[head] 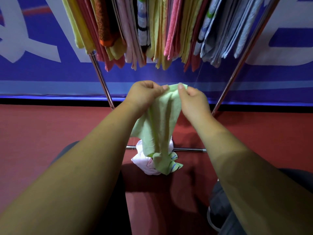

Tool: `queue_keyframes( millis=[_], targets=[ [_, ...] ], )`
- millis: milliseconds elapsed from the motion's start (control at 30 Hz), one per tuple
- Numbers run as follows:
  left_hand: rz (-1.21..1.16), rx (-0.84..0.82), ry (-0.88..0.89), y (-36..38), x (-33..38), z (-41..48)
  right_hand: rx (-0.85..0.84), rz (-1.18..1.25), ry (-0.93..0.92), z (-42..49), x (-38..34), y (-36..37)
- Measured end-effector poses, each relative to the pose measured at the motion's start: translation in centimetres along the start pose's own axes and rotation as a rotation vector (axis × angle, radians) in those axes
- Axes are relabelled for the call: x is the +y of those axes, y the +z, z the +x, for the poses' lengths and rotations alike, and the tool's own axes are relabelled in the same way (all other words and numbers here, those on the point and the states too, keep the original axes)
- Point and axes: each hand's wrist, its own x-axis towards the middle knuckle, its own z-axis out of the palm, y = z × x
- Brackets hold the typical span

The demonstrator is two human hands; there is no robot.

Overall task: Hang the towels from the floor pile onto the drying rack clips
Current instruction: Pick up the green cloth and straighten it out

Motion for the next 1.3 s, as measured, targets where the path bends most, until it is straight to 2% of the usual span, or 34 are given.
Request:
queue_keyframes(
  millis=[133,333,367,467,567,600,667,767,833,967,1200,1300],
  targets=[
    [0.235,-0.048,0.047,-0.8,0.2,0.3,0.166,0.279,0.105,1.3,0.5,-1.1],
    [0.704,-0.133,0.062,-2.4,0.2,0.0,0.384,0.335,0.276,2.5,1.0,-3.2],
    [0.781,-0.125,0.052,-2.8,0.2,0.1,0.434,0.361,0.303,2.8,1.1,-3.7],
    [0.920,-0.068,0.038,-4.1,-0.2,0.3,0.446,0.426,0.357,3.2,1.3,-5.4],
    [0.825,-0.033,-0.048,-5.1,-0.9,0.6,0.415,0.473,0.435,3.0,1.8,-6.9],
    [0.757,-0.026,-0.082,-5.3,-1.0,0.6,0.394,0.403,0.413,2.8,1.8,-7.1],
    [0.515,-0.036,-0.163,-5.2,-1.3,0.6,0.367,0.369,0.477,2.6,1.6,-7.1],
    [-0.003,-0.100,-0.284,-4.6,-1.2,0.6,0.296,0.366,0.486,2.1,1.0,-6.8],
    [-0.155,-0.149,-0.308,-4.1,-1.1,0.8,0.195,0.310,0.458,1.5,0.6,-6.5],
    [-0.205,-0.151,-0.303,-2.4,-0.8,0.8,0.141,0.230,0.364,0.8,0.5,-4.8],
    [-0.137,-0.116,-0.308,1.7,-0.8,0.5,-0.049,-0.173,0.109,-0.6,-0.1,-2.6],
    [-0.099,-0.140,-0.295,3.0,-0.8,0.4,-0.123,-0.316,0.072,-0.7,0.3,-1.5]
  ],
)
